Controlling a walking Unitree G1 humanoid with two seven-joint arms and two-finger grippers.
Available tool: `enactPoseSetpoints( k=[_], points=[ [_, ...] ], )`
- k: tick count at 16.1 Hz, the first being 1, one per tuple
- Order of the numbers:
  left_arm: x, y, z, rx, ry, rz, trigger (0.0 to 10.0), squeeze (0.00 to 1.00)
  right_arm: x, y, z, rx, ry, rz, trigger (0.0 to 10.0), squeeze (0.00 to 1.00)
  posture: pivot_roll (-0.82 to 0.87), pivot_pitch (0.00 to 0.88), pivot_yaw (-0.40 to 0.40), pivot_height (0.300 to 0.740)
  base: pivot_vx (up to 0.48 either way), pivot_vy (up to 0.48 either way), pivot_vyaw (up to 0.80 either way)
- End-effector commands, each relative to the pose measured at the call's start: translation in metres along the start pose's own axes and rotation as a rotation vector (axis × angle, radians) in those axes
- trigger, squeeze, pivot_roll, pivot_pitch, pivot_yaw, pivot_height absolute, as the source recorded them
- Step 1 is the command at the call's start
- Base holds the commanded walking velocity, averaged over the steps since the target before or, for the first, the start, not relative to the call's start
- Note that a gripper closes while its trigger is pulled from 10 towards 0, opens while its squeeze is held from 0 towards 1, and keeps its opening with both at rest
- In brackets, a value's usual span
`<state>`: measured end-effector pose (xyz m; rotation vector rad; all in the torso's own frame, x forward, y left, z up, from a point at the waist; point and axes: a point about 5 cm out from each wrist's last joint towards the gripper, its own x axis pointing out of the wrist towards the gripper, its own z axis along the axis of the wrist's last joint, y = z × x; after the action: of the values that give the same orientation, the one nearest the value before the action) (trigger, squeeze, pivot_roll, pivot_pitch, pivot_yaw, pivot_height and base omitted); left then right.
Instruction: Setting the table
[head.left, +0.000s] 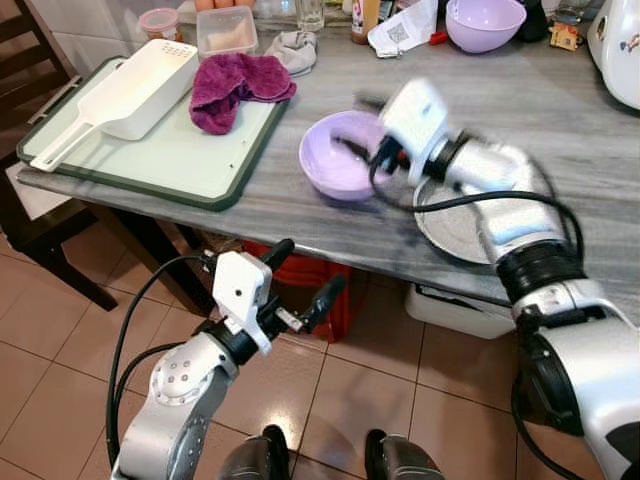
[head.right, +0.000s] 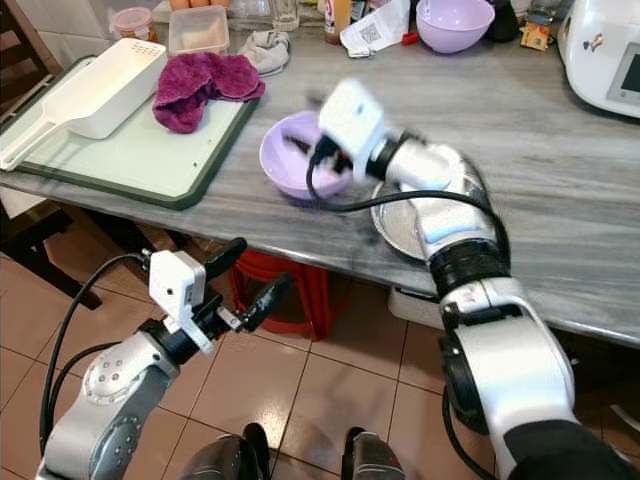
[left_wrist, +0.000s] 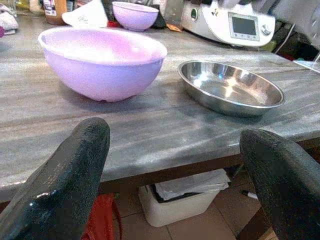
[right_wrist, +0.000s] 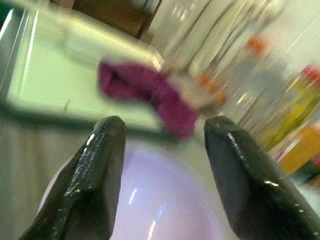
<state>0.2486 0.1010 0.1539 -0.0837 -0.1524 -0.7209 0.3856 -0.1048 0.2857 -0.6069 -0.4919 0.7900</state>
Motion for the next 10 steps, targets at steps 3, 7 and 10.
enactPoseSetpoints(
  k=[3,7,10],
  points=[
    [-0.001,0.002,-0.002,0.01,0.012,0.016,10.0,0.0,-0.015,0.001,0.002,0.018,-0.041,-0.105,10.0,1.0,-0.13,0.203,0.034,0.74,0.0,0.0,0.0],
    [-0.001,0.005,0.0,0.018,0.007,0.021,10.0,0.0,-0.056,0.011,-0.011,0.199,0.014,-0.447,10.0,1.0,-0.14,0.199,0.034,0.74,0.0,0.0,0.0],
    [-0.001,0.005,-0.001,0.018,0.006,0.02,10.0,0.0,-0.081,0.028,-0.02,0.276,0.093,-0.613,10.0,0.0,-0.15,0.196,0.035,0.74,0.0,0.0,0.0]
  ],
)
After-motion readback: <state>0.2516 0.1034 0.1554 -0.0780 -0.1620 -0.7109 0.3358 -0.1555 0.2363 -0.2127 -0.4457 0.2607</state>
